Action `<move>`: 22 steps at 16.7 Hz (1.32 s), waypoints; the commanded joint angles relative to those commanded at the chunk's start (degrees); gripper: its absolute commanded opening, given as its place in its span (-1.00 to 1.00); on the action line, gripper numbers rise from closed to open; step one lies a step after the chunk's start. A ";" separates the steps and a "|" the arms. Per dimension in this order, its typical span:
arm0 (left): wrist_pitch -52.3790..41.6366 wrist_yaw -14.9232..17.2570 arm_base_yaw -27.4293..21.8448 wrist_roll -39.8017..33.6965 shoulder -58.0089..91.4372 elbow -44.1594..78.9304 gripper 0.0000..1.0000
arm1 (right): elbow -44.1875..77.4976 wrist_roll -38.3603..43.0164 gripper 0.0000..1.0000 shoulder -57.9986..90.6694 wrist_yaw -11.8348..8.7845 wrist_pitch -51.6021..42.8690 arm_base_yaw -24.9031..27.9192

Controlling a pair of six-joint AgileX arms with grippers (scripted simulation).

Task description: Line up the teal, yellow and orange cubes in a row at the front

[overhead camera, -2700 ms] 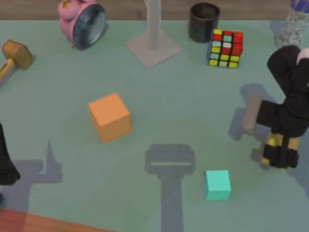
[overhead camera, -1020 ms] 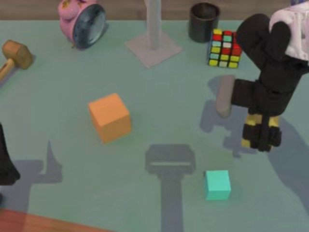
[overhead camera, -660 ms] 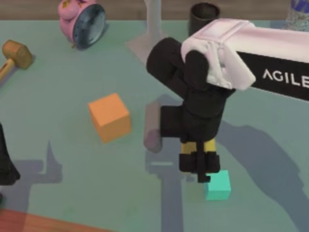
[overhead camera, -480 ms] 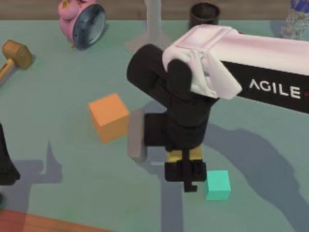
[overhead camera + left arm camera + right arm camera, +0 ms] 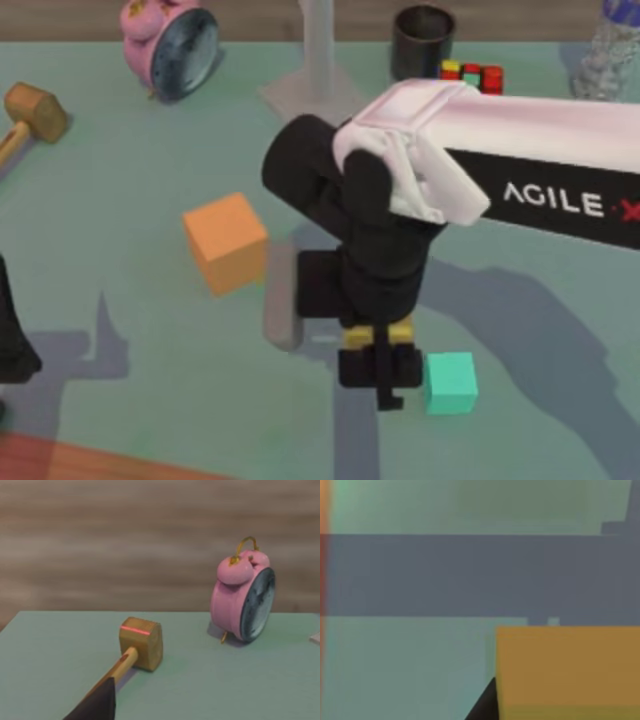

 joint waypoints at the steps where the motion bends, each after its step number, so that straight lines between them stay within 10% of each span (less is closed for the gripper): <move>1: 0.00 0.00 0.00 0.00 0.00 0.00 1.00 | -1.48 0.01 -1.00 0.67 0.00 2.31 0.03; 9: 0.00 0.00 0.00 0.00 0.00 0.00 1.00 | -7.01 0.17 -1.00 3.09 0.05 10.24 0.05; 22: 0.00 0.00 0.00 0.00 0.00 0.00 1.00 | -7.01 0.17 0.96 3.09 0.05 10.24 0.05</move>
